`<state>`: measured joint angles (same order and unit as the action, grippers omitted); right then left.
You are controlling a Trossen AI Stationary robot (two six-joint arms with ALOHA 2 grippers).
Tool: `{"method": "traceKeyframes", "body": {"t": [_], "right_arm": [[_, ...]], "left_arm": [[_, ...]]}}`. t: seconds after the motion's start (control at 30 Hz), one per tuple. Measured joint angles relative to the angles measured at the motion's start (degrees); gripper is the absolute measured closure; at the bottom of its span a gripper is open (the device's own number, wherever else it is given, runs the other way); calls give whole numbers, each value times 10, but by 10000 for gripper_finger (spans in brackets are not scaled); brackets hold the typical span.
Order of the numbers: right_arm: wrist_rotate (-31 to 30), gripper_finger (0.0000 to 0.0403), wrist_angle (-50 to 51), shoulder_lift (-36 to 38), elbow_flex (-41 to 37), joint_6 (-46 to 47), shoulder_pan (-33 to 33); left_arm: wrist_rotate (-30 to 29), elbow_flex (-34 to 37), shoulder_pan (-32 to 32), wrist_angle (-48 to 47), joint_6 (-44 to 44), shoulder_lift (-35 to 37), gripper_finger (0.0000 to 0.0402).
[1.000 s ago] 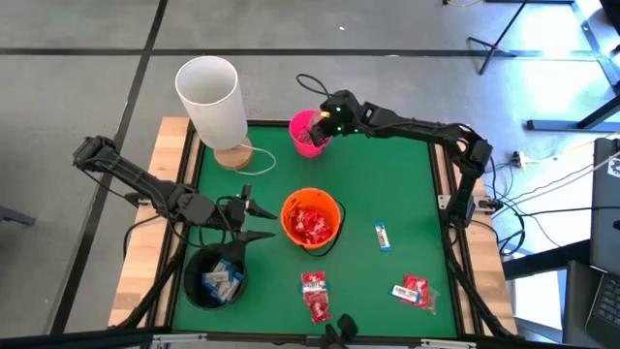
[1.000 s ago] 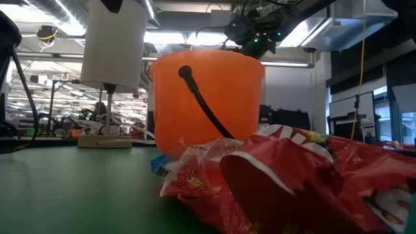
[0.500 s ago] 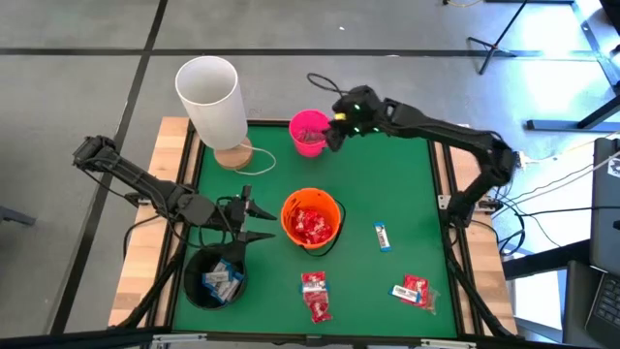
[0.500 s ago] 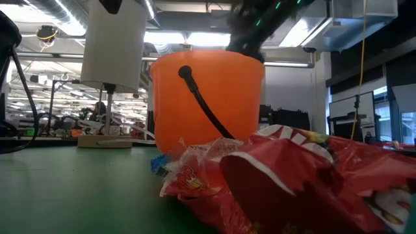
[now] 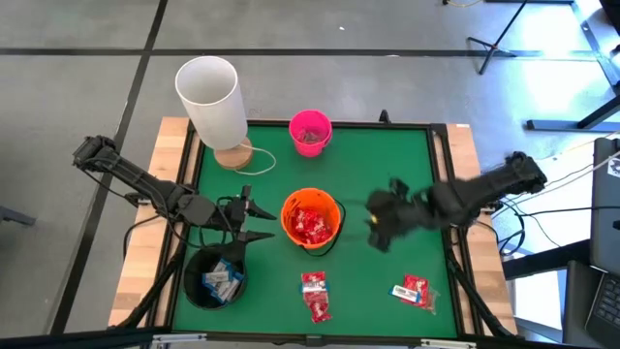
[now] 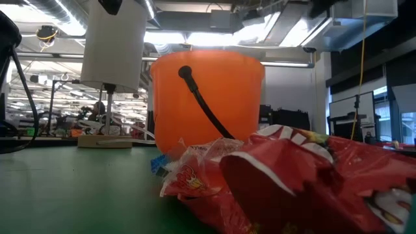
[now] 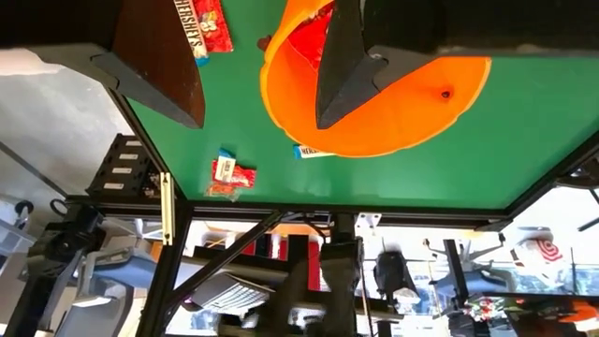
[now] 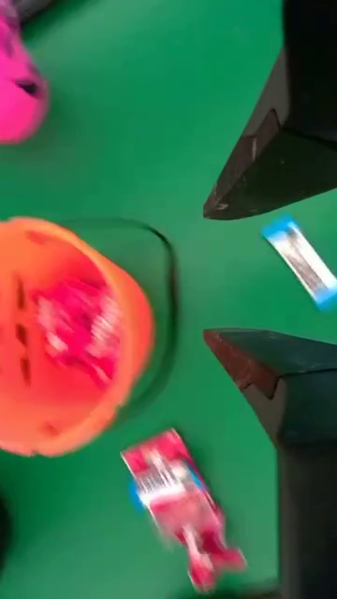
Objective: Sort candy
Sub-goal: Put the white chocolate into the black bucket
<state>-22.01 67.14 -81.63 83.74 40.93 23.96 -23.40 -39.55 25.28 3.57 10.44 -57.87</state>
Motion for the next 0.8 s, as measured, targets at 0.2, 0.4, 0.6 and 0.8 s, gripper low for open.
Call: {"method": "traceKeyframes", "body": {"t": [0.2,0.4,0.6,0.8], "right_arm": [[-17,205,56,-27,0,172,144],[-13,205,46,-68,-37,255,259],[57,205,22,-120,-79,381,311],[137,205,-77,-158,-119,383,311]], "left_arm": [[0,0,0,0,0,0,206],[-1,0,0,0,1,0,206],[-1,0,0,0,1,0,206],[-1,0,0,1,4,0,206]]}}
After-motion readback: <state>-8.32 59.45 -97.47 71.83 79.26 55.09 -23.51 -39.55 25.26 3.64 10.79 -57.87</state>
